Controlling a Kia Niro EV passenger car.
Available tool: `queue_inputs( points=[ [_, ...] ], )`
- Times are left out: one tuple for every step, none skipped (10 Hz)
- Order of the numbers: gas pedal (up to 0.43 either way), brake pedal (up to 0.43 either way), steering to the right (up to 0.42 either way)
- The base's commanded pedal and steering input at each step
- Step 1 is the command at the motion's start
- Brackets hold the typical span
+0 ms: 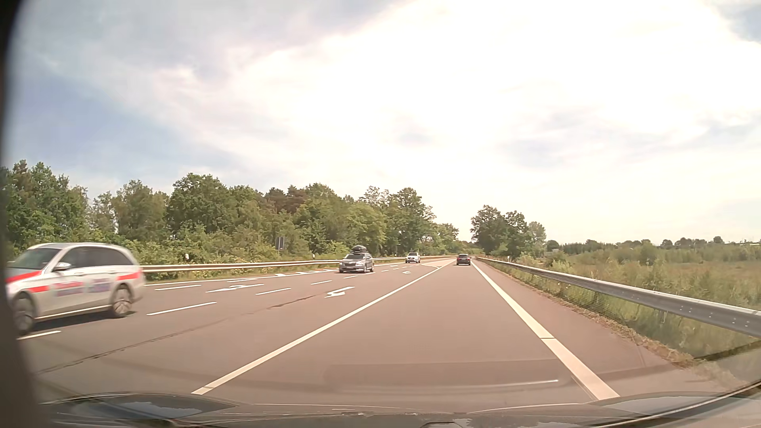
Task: Follow the waypoints while adhering to traffic rules and regulations
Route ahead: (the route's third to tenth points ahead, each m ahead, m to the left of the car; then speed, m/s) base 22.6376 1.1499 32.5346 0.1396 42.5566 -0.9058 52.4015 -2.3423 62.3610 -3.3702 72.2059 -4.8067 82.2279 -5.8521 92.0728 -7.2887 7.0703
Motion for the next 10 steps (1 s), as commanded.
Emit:
queue_inputs(
  points=[
    [0.512,0.0,0.1],
    [0.512,0.0,0.067],
    [0.52,0.0,0.042],
    [0.52,0.0,0.033],
    [0.52,0.0,0.027],
    [0.52,0.0,0.026],
    [0.52,0.0,0.026],
    [0.52,0.0,0.026],
    [0.52,0.0,0.025],
    [0.52,0.0,0.025]
  ],
)
